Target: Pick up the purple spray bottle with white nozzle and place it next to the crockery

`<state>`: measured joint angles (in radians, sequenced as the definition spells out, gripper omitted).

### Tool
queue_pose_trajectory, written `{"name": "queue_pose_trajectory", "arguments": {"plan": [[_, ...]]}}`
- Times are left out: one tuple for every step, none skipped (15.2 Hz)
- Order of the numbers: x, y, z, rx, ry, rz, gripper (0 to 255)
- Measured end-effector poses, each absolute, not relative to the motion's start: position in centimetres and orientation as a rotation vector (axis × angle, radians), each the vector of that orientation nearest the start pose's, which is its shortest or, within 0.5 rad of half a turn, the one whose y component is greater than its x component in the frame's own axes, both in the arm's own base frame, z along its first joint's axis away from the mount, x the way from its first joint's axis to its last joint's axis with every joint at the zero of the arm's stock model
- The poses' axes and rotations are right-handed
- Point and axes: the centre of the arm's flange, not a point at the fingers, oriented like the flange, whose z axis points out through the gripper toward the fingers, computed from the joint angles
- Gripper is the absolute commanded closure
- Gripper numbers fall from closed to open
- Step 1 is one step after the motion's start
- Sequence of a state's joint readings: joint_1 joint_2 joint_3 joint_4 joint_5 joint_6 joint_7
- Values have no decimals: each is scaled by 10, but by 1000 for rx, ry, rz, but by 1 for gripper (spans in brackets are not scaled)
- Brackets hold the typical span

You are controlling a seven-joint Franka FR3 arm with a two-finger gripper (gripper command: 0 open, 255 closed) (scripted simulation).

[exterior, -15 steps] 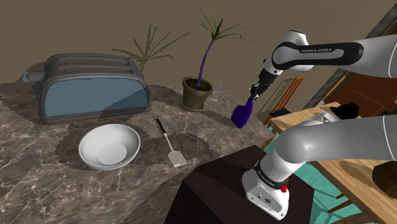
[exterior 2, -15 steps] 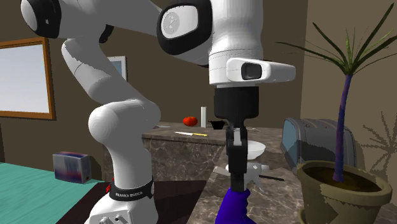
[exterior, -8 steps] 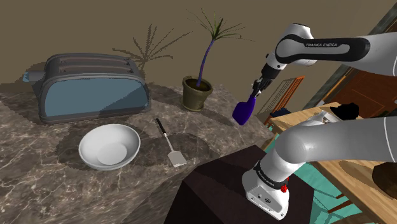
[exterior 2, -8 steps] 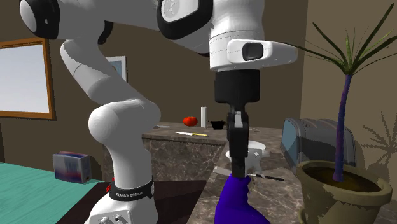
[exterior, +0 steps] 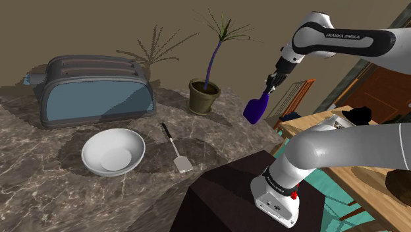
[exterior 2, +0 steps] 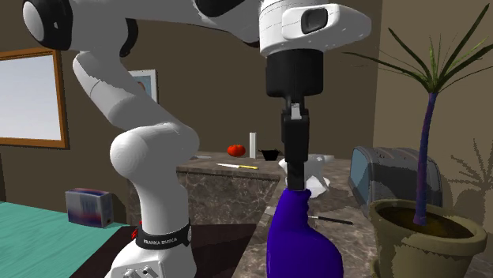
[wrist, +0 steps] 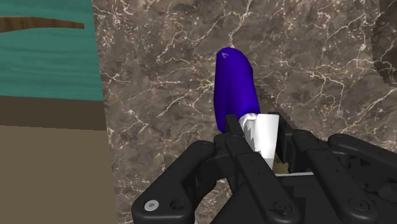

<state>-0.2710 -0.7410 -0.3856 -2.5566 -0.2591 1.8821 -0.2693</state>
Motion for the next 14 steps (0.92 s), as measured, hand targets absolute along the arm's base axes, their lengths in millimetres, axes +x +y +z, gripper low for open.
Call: {"name": "queue_pose_trajectory", "arguments": {"plan": [[258, -234, 492, -3129, 348, -60, 255], [259, -232, 498, -3129, 348, -60, 255], [259, -233, 504, -3129, 347, -60, 255], [258, -233, 508, -3129, 348, -60, 255], [259, -233, 512, -3129, 348, -60, 255], [258, -233, 519, -3129, 347, -60, 255], [259, -233, 524, -3129, 348, -60, 255], [258, -232, 529, -3129, 347, -60, 255], [258, -233, 535, -3129, 347, -60, 255], [258, -234, 539, -3129, 347, -60, 255], [258, -233, 545, -3129, 348, -60, 255], [259, -233, 550, -3129, 348, -60, 255], [258, -232, 555, -3129, 348, -60, 255], [258, -233, 562, -3129, 348, -60, 255]]}}
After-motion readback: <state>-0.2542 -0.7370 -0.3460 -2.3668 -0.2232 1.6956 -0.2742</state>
